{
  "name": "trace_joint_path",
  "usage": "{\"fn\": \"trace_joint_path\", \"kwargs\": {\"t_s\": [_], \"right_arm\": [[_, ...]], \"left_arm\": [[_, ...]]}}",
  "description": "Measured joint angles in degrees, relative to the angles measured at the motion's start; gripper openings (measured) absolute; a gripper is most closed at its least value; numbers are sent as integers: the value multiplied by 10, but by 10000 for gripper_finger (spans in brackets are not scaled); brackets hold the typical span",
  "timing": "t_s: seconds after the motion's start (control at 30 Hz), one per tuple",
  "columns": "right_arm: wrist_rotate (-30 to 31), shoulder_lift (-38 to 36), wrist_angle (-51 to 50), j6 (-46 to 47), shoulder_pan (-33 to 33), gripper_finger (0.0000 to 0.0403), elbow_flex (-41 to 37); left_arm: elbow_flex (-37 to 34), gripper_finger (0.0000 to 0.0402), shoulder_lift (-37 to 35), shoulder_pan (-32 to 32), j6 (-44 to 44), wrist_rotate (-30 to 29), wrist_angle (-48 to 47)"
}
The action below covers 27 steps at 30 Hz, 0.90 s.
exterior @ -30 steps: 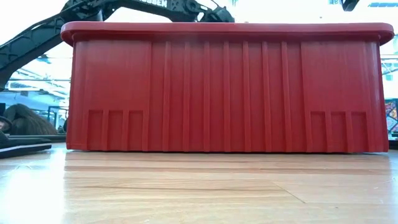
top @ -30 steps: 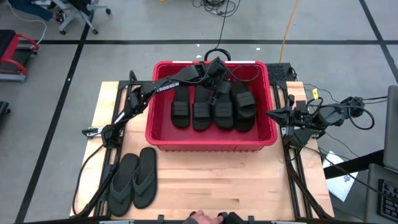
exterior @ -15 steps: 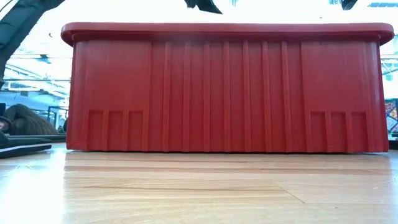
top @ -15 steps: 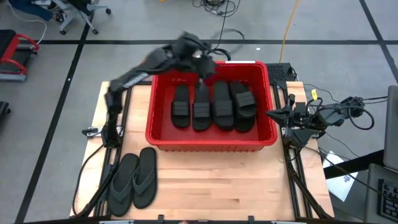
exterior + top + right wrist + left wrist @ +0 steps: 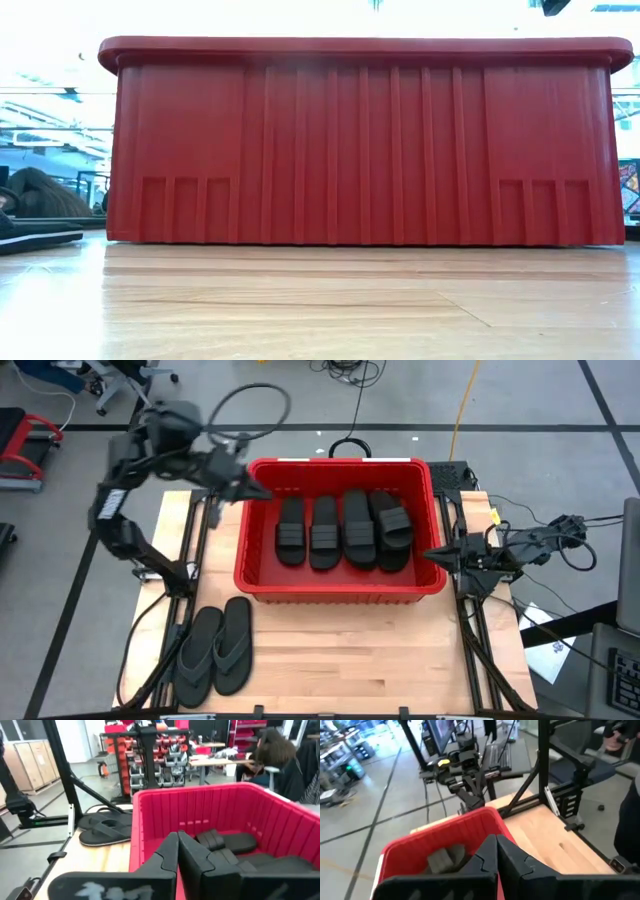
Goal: Pick and place slides into bin
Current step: Put the black slide into the red bin
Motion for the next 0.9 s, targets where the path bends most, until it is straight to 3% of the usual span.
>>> {"fn": "trace_joint_path", "kwargs": {"t_s": [0.2,0.3,0.43,0.57,0.7,0.9], "right_arm": [[2,41,31,-15,-58,0,1],[-3,44,66,-50,-105,0,19],[-42,58,95,-109,-156,0,65],[-42,95,41,-139,-190,0,135],[-49,161,-30,-127,-217,0,229],[-186,316,-201,-72,-288,0,386]], "left_arm": [[-51,0,-39,-37,-10,-24,-13],[-141,0,-56,-39,7,20,48],[-312,0,-82,-23,16,101,199],[-473,0,-105,3,-5,124,355],[-588,0,-150,22,-38,128,493],[-702,0,-210,52,-113,129,634]]}}
